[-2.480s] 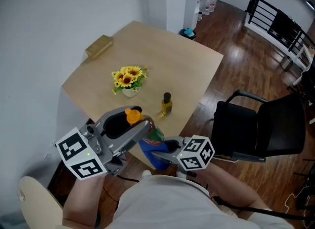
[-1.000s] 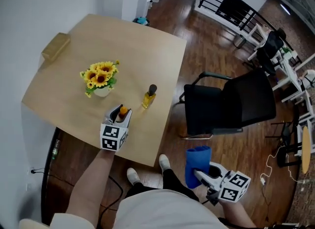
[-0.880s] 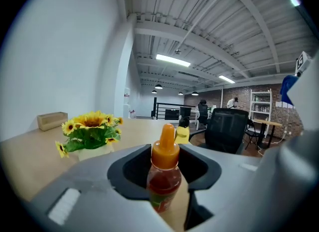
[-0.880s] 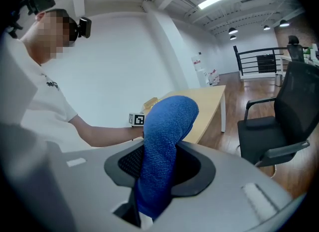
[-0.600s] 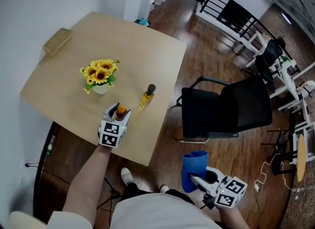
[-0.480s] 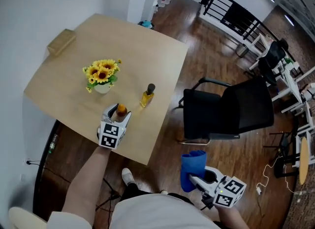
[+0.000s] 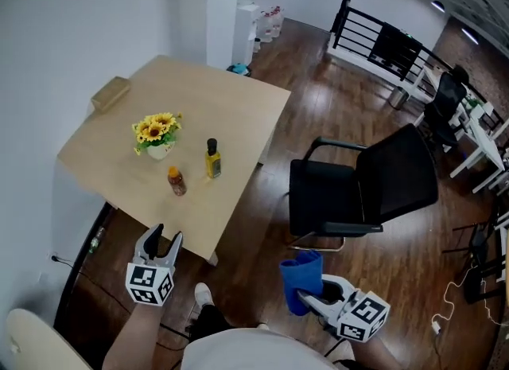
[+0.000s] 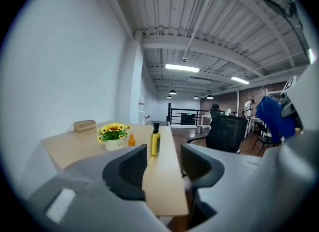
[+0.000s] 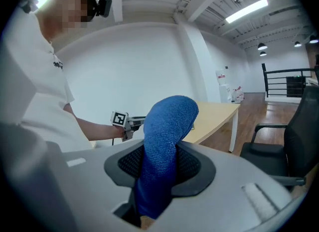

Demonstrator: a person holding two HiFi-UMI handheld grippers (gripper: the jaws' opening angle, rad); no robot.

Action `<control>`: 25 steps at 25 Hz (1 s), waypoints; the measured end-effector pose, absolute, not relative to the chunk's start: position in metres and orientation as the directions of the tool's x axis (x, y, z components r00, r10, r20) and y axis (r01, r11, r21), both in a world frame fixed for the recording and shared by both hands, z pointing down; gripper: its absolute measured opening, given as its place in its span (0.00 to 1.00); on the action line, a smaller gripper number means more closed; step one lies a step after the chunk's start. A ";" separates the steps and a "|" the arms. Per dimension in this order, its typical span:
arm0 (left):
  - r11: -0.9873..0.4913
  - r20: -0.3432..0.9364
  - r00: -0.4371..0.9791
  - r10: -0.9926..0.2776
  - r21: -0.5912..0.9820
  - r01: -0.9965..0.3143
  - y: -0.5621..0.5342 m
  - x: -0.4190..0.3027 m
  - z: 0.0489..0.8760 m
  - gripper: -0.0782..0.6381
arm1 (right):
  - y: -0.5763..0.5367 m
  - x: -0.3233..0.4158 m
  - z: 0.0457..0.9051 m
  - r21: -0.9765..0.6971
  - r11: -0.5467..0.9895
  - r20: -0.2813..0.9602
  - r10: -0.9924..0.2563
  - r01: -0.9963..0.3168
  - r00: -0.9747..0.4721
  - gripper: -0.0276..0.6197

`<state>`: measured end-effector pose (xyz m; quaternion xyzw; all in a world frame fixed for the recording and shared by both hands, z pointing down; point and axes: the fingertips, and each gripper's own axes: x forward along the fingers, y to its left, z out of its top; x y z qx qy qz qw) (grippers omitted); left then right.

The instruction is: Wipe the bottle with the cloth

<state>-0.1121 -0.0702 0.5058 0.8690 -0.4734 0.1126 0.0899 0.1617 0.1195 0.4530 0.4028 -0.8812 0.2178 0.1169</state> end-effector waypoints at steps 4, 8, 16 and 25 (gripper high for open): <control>-0.543 0.265 0.536 -0.802 0.052 -0.838 0.038 -0.078 0.483 0.42 | 0.159 0.197 0.470 -0.290 0.626 0.363 -0.629 -0.724 -0.688 0.26; -0.586 0.382 0.521 -0.763 -0.067 -0.808 0.134 -0.047 0.485 0.42 | 0.196 0.209 0.476 -0.309 0.669 0.358 -0.577 -0.676 -0.734 0.26; -0.653 0.354 0.612 -0.707 0.006 -0.758 0.239 -0.023 0.446 0.42 | 0.251 0.192 0.462 -0.311 0.698 0.322 -0.562 -0.645 -0.762 0.26; -0.641 0.179 0.649 -0.740 0.107 -0.760 0.304 -0.077 0.391 0.42 | 0.316 0.116 0.441 -0.280 0.725 0.309 -0.552 -0.629 -0.774 0.26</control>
